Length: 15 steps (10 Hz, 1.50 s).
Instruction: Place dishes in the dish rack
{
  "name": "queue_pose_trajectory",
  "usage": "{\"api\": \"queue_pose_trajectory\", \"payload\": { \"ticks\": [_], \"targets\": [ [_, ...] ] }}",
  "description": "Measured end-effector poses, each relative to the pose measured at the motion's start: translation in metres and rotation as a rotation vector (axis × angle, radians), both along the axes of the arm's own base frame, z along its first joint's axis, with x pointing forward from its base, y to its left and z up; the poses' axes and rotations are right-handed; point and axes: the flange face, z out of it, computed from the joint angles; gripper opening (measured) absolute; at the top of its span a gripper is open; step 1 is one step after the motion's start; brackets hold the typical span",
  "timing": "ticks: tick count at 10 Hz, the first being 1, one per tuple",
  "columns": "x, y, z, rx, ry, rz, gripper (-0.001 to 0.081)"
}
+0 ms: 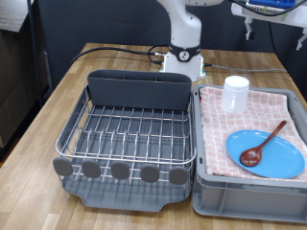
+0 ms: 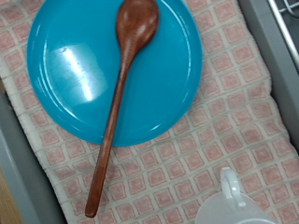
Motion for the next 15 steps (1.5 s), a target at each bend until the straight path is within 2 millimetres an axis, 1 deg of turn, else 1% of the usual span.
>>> {"api": "queue_pose_trajectory", "payload": {
  "ticks": [1,3,5,8,11,15],
  "targets": [
    [0.004,0.005,-0.010,0.006,-0.002,0.028,0.0803],
    [0.016,0.013,-0.036,0.020,-0.009,0.064,0.0803],
    [0.027,0.018,-0.064,0.022,-0.015,0.068,0.0803],
    [0.037,0.024,-0.099,0.031,-0.017,0.057,0.0803],
    [0.042,0.024,-0.130,0.031,-0.009,0.040,0.0803],
    [0.048,0.017,-0.166,0.035,-0.003,0.025,0.0803]
  ]
}}
